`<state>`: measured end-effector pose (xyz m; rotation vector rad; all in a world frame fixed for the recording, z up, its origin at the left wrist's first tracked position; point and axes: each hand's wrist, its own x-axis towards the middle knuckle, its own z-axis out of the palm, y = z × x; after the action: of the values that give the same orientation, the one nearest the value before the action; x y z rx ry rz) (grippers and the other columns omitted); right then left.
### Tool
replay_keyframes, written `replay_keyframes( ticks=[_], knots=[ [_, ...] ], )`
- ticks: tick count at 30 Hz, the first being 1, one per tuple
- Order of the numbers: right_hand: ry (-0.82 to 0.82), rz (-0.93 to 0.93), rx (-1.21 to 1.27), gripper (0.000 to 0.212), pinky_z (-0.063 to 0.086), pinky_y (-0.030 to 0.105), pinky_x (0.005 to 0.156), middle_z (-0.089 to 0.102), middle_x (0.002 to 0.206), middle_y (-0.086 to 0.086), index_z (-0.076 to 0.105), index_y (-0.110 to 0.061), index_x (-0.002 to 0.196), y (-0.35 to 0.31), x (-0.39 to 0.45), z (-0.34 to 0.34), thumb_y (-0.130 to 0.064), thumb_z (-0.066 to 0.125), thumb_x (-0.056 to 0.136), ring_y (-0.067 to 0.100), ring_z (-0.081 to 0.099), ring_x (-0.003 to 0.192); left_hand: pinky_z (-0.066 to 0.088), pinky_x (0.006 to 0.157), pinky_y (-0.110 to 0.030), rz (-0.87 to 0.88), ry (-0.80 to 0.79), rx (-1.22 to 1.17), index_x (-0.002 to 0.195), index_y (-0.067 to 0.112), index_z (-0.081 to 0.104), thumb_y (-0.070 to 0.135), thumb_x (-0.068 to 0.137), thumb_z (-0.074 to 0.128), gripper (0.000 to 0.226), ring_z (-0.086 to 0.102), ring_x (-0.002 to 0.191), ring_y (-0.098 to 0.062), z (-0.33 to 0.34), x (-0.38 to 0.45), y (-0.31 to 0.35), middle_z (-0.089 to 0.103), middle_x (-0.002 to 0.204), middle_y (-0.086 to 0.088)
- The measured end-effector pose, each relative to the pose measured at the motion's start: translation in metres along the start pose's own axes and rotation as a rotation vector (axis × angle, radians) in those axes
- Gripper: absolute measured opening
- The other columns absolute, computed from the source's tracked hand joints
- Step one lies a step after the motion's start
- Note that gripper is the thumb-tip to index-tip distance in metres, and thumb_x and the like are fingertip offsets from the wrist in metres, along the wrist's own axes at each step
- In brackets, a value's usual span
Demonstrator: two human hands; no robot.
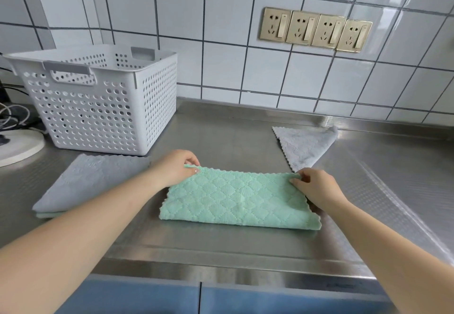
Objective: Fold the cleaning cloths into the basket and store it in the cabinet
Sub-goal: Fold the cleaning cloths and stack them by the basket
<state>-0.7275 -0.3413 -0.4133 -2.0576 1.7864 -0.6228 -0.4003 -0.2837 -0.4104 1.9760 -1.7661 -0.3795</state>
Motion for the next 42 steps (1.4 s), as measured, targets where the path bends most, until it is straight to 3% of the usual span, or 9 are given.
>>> replay_keyframes(
  ticks=[6,11,15,23,29,32,35,38,42],
  knots=[
    [0.150,-0.171,0.077,0.027,0.040,0.027,0.086,0.055,0.129,-0.001,0.064,-0.023,0.119,-0.033,-0.020,0.000,-0.026,0.055,0.093,0.017,0.055,0.110,0.033,0.103,-0.027,0.258,0.195,0.128,0.126,0.018,0.059,0.022,0.095,0.051,0.032,0.051,0.121,-0.018,0.005,-0.032,0.038,0.054,0.133,0.002],
    [-0.116,-0.382,-0.269,0.046,0.011,0.051,0.116,0.022,0.156,-0.005,0.036,-0.025,0.142,-0.088,-0.050,0.047,-0.025,0.038,0.097,0.014,0.013,0.146,0.013,0.116,-0.035,0.328,0.009,0.291,0.145,0.012,0.031,0.015,0.097,0.035,0.049,0.020,0.144,-0.017,0.049,-0.058,0.083,0.028,0.154,-0.001],
    [-0.220,-0.346,-0.340,0.053,0.003,0.053,0.115,0.013,0.158,-0.007,0.018,-0.029,0.149,-0.079,-0.057,0.065,-0.029,0.028,0.097,0.013,0.005,0.146,0.005,0.118,-0.041,0.215,-0.086,0.396,0.150,0.017,0.019,0.030,0.100,0.027,0.052,0.007,0.147,-0.016,0.064,-0.062,0.071,0.012,0.159,0.001],
    [-0.208,-0.285,-0.445,0.054,0.005,0.051,0.117,0.007,0.159,-0.006,0.012,-0.037,0.149,-0.048,-0.055,0.052,-0.048,0.020,0.096,0.013,0.002,0.147,-0.001,0.119,-0.042,0.057,-0.139,0.435,0.152,0.019,0.007,0.060,0.094,0.019,0.071,-0.004,0.147,-0.015,0.049,-0.064,0.050,-0.002,0.160,0.002],
    [-0.238,-0.150,-0.472,0.055,0.003,0.057,0.115,0.004,0.159,-0.009,0.011,-0.039,0.148,-0.012,-0.054,0.022,-0.052,0.020,0.096,0.015,0.003,0.147,-0.002,0.119,-0.038,0.001,-0.146,0.402,0.152,0.016,0.004,0.062,0.094,0.019,0.075,-0.005,0.147,-0.018,0.036,-0.066,0.028,-0.004,0.160,0.000],
    [-0.218,-0.206,-0.533,0.051,0.001,0.057,0.114,0.016,0.157,-0.009,0.026,-0.035,0.146,-0.020,-0.047,0.013,-0.045,0.030,0.096,0.016,0.007,0.146,0.006,0.119,-0.037,0.115,-0.043,0.397,0.150,0.015,0.022,0.053,0.096,0.032,0.066,0.010,0.146,-0.022,0.033,-0.071,0.038,0.016,0.158,-0.003],
    [-0.140,-0.419,-0.419,0.041,0.007,0.049,0.116,0.034,0.150,-0.009,0.050,-0.032,0.132,-0.043,-0.036,0.013,-0.022,0.041,0.093,0.013,0.026,0.140,0.043,0.095,-0.035,0.515,0.208,0.303,0.120,0.022,0.064,0.036,0.087,0.051,0.038,0.059,0.106,-0.024,0.040,-0.087,0.059,0.064,0.114,0.000],
    [-0.182,-0.534,-0.319,0.048,0.014,0.044,0.115,0.042,0.144,-0.012,0.058,-0.032,0.122,-0.071,-0.027,0.024,-0.006,0.041,0.086,0.011,0.041,0.130,0.049,0.062,-0.021,0.705,0.234,0.330,0.086,0.032,0.074,0.033,0.074,0.056,0.021,0.060,0.064,-0.015,0.049,-0.102,0.074,0.063,0.076,0.012],
    [-0.359,-0.556,-0.437,0.062,0.010,0.045,0.117,0.037,0.147,-0.015,0.048,-0.037,0.133,-0.090,-0.017,0.035,0.000,0.035,0.086,0.009,0.035,0.135,0.046,0.052,-0.019,0.650,0.161,0.388,0.071,0.033,0.072,0.032,0.062,0.064,0.011,0.058,0.055,-0.014,0.053,-0.101,0.074,0.060,0.065,0.012]
  ],
)
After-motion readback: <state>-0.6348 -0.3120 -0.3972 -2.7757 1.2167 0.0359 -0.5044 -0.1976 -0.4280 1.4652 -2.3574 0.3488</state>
